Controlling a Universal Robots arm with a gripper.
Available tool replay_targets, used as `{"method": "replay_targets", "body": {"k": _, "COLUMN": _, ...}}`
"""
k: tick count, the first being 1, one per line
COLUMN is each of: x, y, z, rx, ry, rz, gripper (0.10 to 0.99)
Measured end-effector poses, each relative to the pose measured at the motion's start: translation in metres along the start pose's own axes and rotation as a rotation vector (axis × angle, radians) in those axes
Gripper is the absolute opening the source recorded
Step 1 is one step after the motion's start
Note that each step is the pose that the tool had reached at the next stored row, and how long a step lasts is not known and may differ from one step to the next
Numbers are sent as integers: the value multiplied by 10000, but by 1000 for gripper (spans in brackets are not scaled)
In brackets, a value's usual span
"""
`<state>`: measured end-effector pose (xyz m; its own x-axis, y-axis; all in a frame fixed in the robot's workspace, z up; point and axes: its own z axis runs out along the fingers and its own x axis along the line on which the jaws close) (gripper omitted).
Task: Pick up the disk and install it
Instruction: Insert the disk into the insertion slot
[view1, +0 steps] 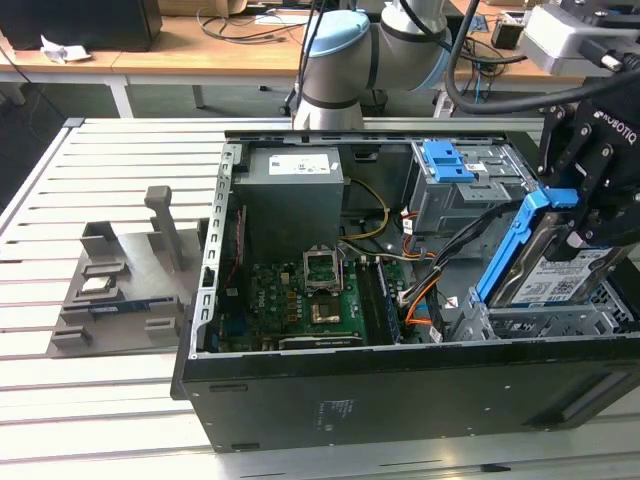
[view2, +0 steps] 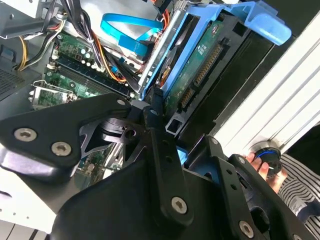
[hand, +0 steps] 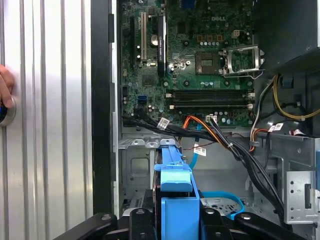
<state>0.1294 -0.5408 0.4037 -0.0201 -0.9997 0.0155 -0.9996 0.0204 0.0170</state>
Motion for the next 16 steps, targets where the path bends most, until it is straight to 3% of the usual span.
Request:
{"method": "replay_targets", "body": {"k": 2, "x": -1, "y": -1, "z": 69, "rx": -1, "ry": 2, "rz": 0, "gripper": 365}}
{"method": "replay_targets", "body": {"k": 16, "x": -5, "y": -6, "z": 333, "rx": -1, "ry": 0, "rz": 0, "gripper": 365}}
